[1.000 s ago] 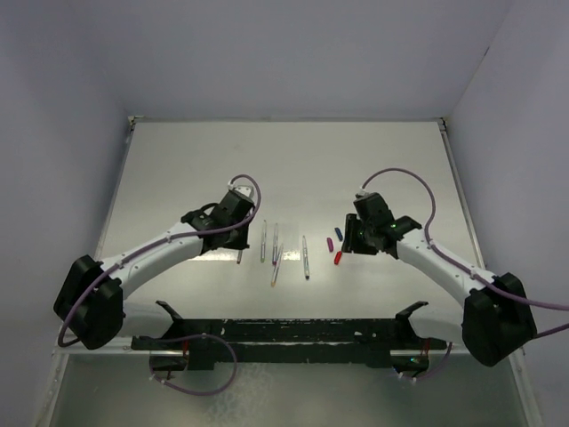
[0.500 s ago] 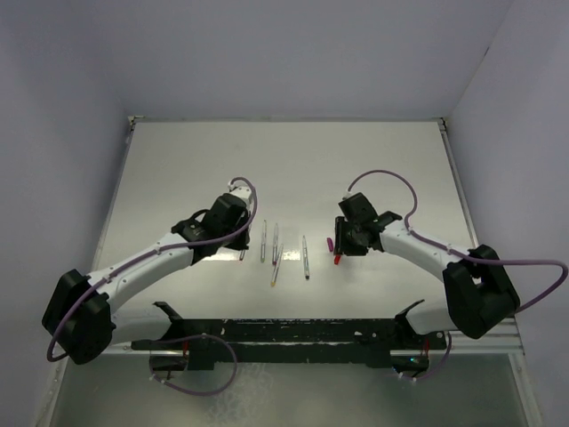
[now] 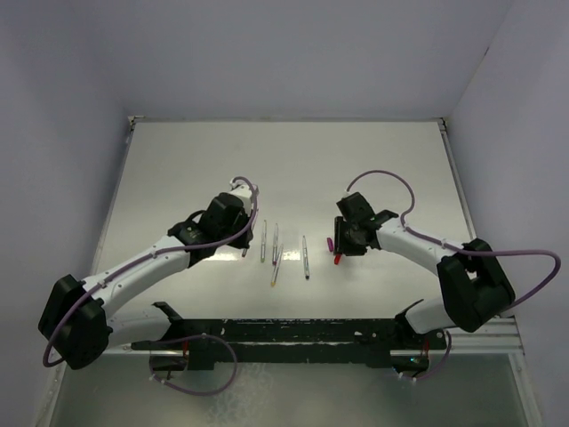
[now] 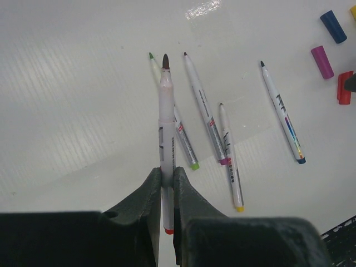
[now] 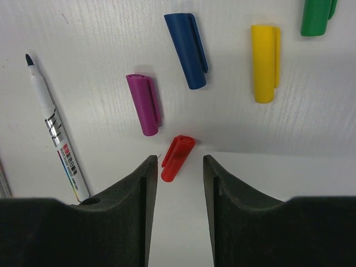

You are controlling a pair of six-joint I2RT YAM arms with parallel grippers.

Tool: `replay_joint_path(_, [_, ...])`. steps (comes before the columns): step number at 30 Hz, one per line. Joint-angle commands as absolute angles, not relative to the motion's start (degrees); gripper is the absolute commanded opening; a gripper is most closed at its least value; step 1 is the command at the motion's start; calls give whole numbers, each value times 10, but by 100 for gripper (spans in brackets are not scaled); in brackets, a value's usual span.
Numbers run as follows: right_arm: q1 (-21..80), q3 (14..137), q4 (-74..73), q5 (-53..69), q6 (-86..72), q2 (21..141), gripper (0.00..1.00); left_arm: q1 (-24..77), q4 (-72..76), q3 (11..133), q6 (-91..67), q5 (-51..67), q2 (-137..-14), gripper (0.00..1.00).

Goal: Insert the pens into the pen caps

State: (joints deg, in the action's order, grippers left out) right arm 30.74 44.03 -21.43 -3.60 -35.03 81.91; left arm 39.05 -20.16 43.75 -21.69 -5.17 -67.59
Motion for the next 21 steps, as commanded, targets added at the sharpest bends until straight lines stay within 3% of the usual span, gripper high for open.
replay_joint_path(1, [311,457,-203,-54,-359,826,41,390,-175,436,-209,-45,-661,0])
replay_joint_path(21, [313,453,-206,-66,-356,849,40,390,-183,445,-205,-35,-677,0])
